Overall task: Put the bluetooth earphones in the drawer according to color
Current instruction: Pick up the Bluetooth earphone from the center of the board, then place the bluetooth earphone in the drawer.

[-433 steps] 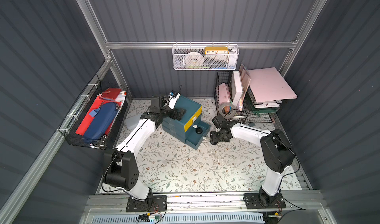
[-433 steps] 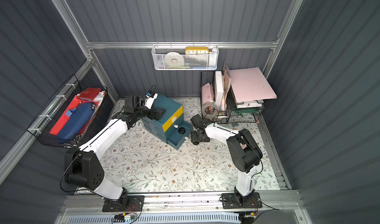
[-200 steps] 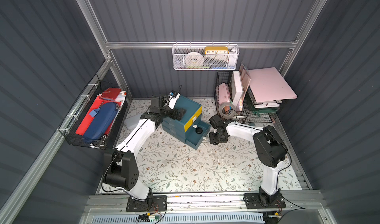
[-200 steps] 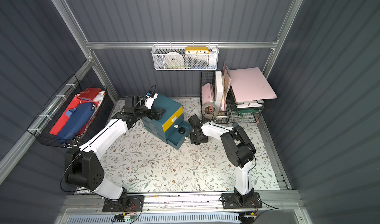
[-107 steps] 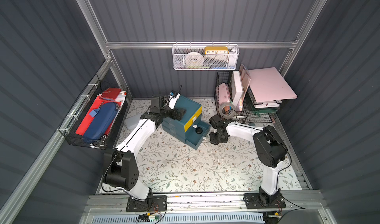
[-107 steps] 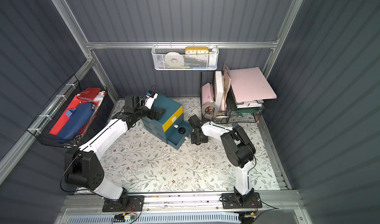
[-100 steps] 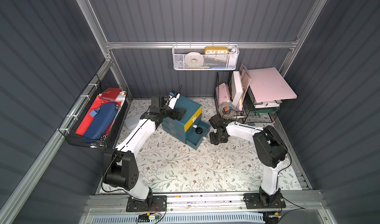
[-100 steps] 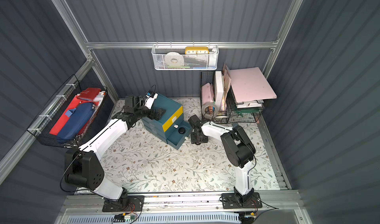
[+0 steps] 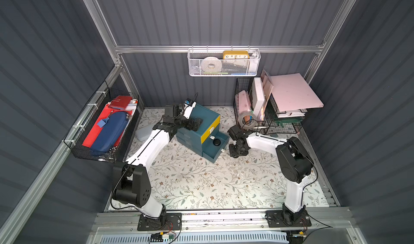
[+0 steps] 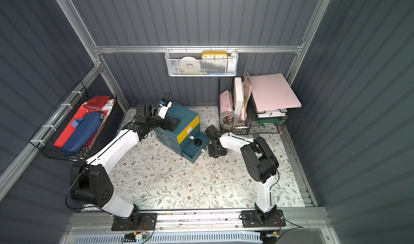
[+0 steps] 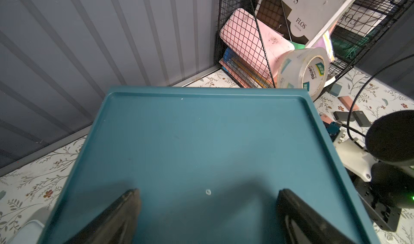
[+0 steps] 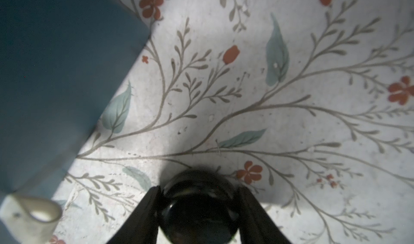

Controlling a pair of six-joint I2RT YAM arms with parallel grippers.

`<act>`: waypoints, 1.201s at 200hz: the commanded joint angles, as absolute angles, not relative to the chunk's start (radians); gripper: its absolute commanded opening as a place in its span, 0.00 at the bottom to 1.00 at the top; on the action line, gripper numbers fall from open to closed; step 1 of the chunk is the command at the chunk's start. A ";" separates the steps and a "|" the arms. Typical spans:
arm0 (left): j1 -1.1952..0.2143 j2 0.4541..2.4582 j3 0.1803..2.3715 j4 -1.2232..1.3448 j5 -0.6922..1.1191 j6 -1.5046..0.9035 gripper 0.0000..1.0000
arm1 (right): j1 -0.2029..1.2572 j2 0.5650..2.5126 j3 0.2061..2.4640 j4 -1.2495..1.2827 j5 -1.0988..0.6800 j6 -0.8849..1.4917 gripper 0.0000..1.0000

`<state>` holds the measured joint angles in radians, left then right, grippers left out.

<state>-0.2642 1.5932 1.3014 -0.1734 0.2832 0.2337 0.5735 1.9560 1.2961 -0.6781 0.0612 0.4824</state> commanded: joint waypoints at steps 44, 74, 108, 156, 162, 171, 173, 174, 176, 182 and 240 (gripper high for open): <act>-0.278 1.620 1.262 -0.344 0.287 0.204 0.99 | 0.578 1.780 1.244 -0.588 0.100 0.498 0.00; -0.278 1.618 1.262 -0.343 0.290 0.204 0.99 | 0.578 1.746 1.254 -0.517 0.088 0.485 0.00; -0.279 1.617 1.263 -0.344 0.295 0.206 0.99 | 0.579 1.788 1.348 -0.514 0.017 0.452 0.00; -0.279 1.615 1.263 -0.345 0.293 0.206 0.99 | 0.581 1.849 1.410 -0.460 -0.080 0.480 0.00; -0.278 1.615 1.262 -0.345 0.293 0.206 0.99 | 0.583 1.857 1.418 -0.431 -0.087 0.482 0.00; -0.279 1.615 1.263 -0.345 0.293 0.206 0.99 | 0.584 1.871 1.431 -0.428 -0.097 0.482 0.00; -0.279 1.615 1.262 -0.345 0.294 0.206 0.99 | 0.586 1.874 1.434 -0.428 -0.099 0.483 0.00; -0.279 1.615 1.262 -0.345 0.294 0.206 0.99 | 0.586 1.876 1.437 -0.428 -0.099 0.482 0.00; -0.279 1.615 1.262 -0.344 0.294 0.208 0.99 | 0.587 1.879 1.439 -0.428 -0.101 0.482 0.00; -0.279 1.616 1.262 -0.343 0.295 0.206 0.99 | 0.590 1.889 1.448 -0.428 -0.106 0.484 0.00; -0.279 1.617 1.263 -0.345 0.295 0.206 0.99 | 0.604 1.952 1.488 -0.416 -0.140 0.507 0.00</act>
<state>-0.2687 1.5932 1.3014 -0.1741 0.2836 0.2337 0.5961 1.9373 1.4628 -0.4435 -0.1146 0.4862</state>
